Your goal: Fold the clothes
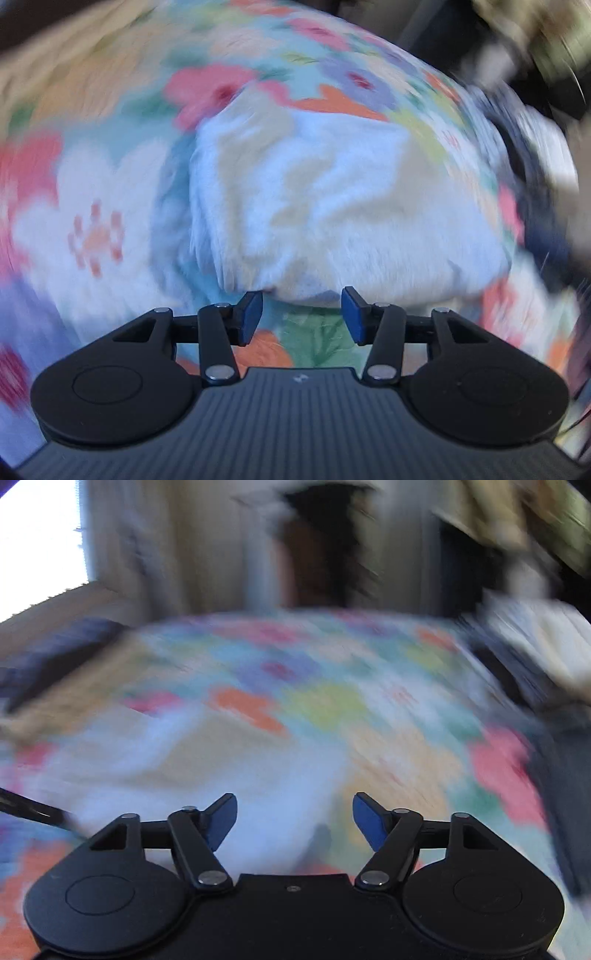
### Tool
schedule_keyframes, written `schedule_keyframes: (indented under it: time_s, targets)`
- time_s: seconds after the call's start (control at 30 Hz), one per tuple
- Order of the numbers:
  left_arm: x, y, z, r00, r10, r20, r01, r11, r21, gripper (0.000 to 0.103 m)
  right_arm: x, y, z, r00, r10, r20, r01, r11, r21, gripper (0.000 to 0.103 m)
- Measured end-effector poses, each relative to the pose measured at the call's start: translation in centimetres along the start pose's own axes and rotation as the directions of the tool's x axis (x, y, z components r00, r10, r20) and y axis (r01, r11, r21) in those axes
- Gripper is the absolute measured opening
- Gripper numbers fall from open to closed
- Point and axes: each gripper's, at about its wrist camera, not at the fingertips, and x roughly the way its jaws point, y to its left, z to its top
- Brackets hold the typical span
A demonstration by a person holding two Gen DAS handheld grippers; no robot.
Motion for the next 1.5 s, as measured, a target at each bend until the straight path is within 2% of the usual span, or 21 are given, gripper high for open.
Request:
schedule_keyframes:
  time_s: [0.03,0.1,0.2,0.23,0.37,0.43,0.5,0.6,0.7,0.77,0.9,1.0,1.07,1.13,1.2,1.3,1.37,1.47,1.5]
  targets:
    - [-0.6,-0.3,0.1,1.0,0.004,0.024,-0.006,0.999,0.049,0.047,0.4,1.2,0.8,0.999,0.052,-0.007,-0.053,0.998,-0.043,0.073]
    - [-2.0,-0.3,0.2,0.996,-0.046,0.077,0.039,0.995,0.09,0.048,2.3,3.4,1.9,0.992,0.117,-0.054,-0.122,0.987,-0.107,0.065]
    - [-2.6,0.2,0.4,0.98,-0.116,0.162,0.106,0.992,0.067,0.048,6.6,6.1,2.6,0.982,0.147,-0.12,-0.166,0.971,-0.17,0.053]
    - [-2.5,0.3,0.4,0.976,-0.126,0.175,0.117,0.991,0.058,0.048,8.1,6.5,2.9,0.98,0.145,-0.138,-0.169,0.968,-0.183,0.049]
    - [-0.9,0.8,-0.1,0.972,-0.13,0.194,0.121,0.991,0.06,0.051,14.2,7.0,3.6,0.969,0.099,-0.228,-0.142,0.973,-0.181,0.044]
    - [1.1,1.5,-0.2,0.983,-0.085,0.161,0.083,0.996,0.019,0.051,16.4,6.7,3.7,0.968,0.068,-0.242,-0.11,0.98,-0.165,0.04]
    - [2.5,2.1,-0.2,0.984,-0.08,0.157,0.082,0.997,-0.008,0.051,17.5,6.0,4.2,0.968,0.064,-0.241,-0.096,0.988,-0.122,0.04]
    - [2.7,2.1,0.0,0.979,-0.077,0.187,0.082,0.996,-0.018,0.052,17.4,5.2,4.8,0.973,0.066,-0.222,-0.078,0.996,-0.046,0.04]
    - [2.9,1.9,0.3,0.972,-0.07,0.223,0.077,0.997,-0.025,0.055,17.2,6.2,5.2,0.974,0.048,-0.222,-0.078,0.989,-0.126,0.04]
    - [3.3,2.0,0.5,0.967,-0.058,0.249,0.07,0.997,-0.04,0.055,18.3,6.2,5.5,0.971,0.009,-0.238,-0.048,0.987,-0.156,0.04]
    - [4.0,1.7,2.0,0.956,-0.042,0.29,0.055,0.998,-0.036,0.055,17.9,3.7,6.2,0.972,-0.019,-0.235,0.029,0.999,0.037,0.04]
    - [3.8,1.0,3.2,0.95,-0.101,0.295,0.1,0.995,0.018,0.054,15.0,3.3,5.9,0.981,-0.004,-0.192,0.017,0.998,0.066,0.044]
    - [4.6,1.2,3.3,0.956,-0.095,0.276,0.099,0.995,0.0,0.053,12.9,3.3,5.4,0.984,0.003,-0.176,0.008,0.998,0.061,0.045]
    - [5.4,1.4,3.4,0.962,-0.09,0.258,0.098,0.995,-0.018,0.052,11.6,3.1,4.5,0.984,0.015,-0.178,-0.005,0.999,0.052,0.052]
    - [6.2,1.5,3.5,0.967,-0.085,0.239,0.097,0.995,-0.037,0.052,11.2,2.7,3.6,0.982,0.015,-0.189,-0.007,0.999,0.042,0.053]
    - [7.4,1.8,3.7,0.975,-0.078,0.21,0.094,0.994,-0.064,0.037,11.9,1.6,2.0,0.976,-0.013,-0.217,0.021,0.999,0.036,0.053]
    - [7.7,2.1,3.8,0.976,-0.051,0.212,0.07,0.994,-0.085,0.022,12.2,0.6,0.8,0.974,-0.05,-0.22,0.06,0.997,0.039,0.053]
    - [7.6,2.5,3.5,0.971,0.019,0.24,0.007,0.995,-0.104,0.014,11.7,-0.8,-0.7,0.978,-0.087,-0.189,0.097,0.994,0.043,0.053]
    - [7.5,2.5,3.3,0.967,0.043,0.25,-0.016,0.994,-0.11,0.014,11.4,-1.0,-1.1,0.979,-0.099,-0.18,0.109,0.993,0.047,0.053]
